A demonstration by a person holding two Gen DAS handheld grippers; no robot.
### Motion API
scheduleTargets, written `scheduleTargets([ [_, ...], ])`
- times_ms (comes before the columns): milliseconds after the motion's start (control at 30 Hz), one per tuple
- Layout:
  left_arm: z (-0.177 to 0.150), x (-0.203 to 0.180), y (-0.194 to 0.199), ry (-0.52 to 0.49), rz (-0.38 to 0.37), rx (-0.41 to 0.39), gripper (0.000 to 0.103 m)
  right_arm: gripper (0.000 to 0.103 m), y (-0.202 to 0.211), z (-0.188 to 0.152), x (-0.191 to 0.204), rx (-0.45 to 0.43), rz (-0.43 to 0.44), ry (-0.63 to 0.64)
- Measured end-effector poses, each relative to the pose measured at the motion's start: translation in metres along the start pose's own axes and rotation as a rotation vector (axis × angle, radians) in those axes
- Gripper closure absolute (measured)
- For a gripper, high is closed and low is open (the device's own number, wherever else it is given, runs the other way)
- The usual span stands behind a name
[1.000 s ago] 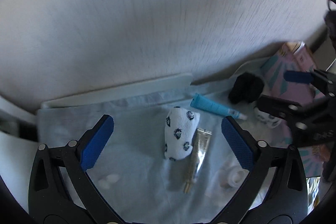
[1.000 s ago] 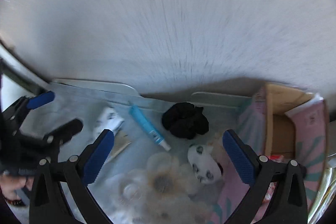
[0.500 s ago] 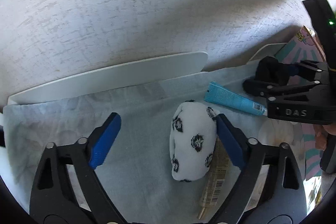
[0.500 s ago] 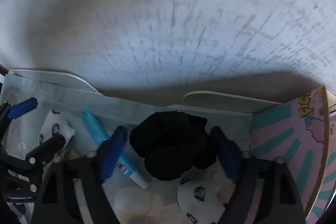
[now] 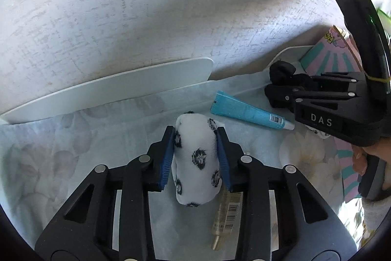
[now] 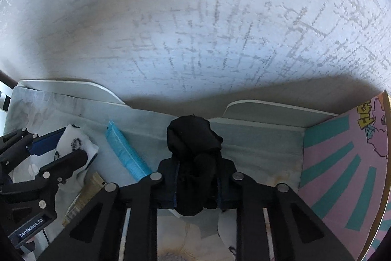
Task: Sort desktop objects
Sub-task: 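Grasp the white panda plush with the left gripper while the right grasps the black scrunchie, then carry the panda plush and black scrunchie over the cardboard box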
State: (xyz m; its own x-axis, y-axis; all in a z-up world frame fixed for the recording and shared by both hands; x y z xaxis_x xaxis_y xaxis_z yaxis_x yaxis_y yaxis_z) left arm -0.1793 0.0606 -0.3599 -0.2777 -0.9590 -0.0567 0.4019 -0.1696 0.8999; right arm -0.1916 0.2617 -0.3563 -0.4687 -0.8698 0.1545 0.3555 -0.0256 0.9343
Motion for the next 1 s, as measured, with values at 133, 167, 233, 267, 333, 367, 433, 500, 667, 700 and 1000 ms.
scheduleTargets([
  [133,-0.002,0.002,0.013,0.022,0.005,-0.009,0.073,0.085,0.009,-0.005,0.003,-0.012,0.010,-0.006],
  [167,-0.002,0.002,0.018,0.024,0.010,-0.014,0.073,0.085,0.012,-0.006,0.004,-0.017,0.012,-0.007],
  [233,-0.002,0.003,0.026,0.031,0.015,-0.022,0.073,0.085,0.020,-0.007,0.007,-0.028,0.016,-0.004],
  [267,-0.002,0.003,0.032,0.038,0.016,-0.024,0.073,0.085,0.027,-0.008,0.009,-0.038,0.014,-0.002],
  [333,-0.002,0.002,0.044,0.050,0.018,-0.031,0.073,0.085,0.037,-0.008,0.013,-0.051,0.017,0.000],
  [367,-0.001,0.001,0.054,0.055,0.020,-0.036,0.073,0.085,0.045,-0.009,0.016,-0.060,0.023,0.003],
  [433,0.006,0.006,0.067,0.063,0.007,-0.040,0.073,0.085,0.062,-0.011,0.022,-0.072,0.032,0.008],
  [500,0.017,0.006,0.089,0.081,-0.039,-0.038,0.073,0.085,0.081,-0.013,0.027,-0.088,0.042,0.014],
  [667,0.037,-0.024,0.155,0.052,-0.057,-0.101,0.073,0.085,0.153,-0.026,0.024,-0.176,0.092,-0.002],
  [700,0.049,-0.036,0.165,0.048,-0.067,-0.115,0.073,0.085,0.170,-0.032,0.020,-0.194,0.092,-0.005],
  [1000,0.073,-0.126,0.202,-0.045,-0.211,-0.164,0.073,0.085,0.247,-0.087,-0.034,-0.241,-0.019,-0.072],
])
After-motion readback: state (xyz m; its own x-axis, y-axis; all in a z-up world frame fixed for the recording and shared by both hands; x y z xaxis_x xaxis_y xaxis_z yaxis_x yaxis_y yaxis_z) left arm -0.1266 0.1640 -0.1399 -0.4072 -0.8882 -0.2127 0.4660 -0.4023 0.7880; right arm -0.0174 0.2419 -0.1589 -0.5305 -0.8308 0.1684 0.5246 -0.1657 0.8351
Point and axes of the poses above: each gripper's, at about its wrist camera, not at the fingertips, and y roughly against the way its jaws point, x to its left, z to its top, the point moved 2 cm from there along -y, roughly the way its jaws point, and after that the axes turned 9 degrees about z, right-handed, at the moved point
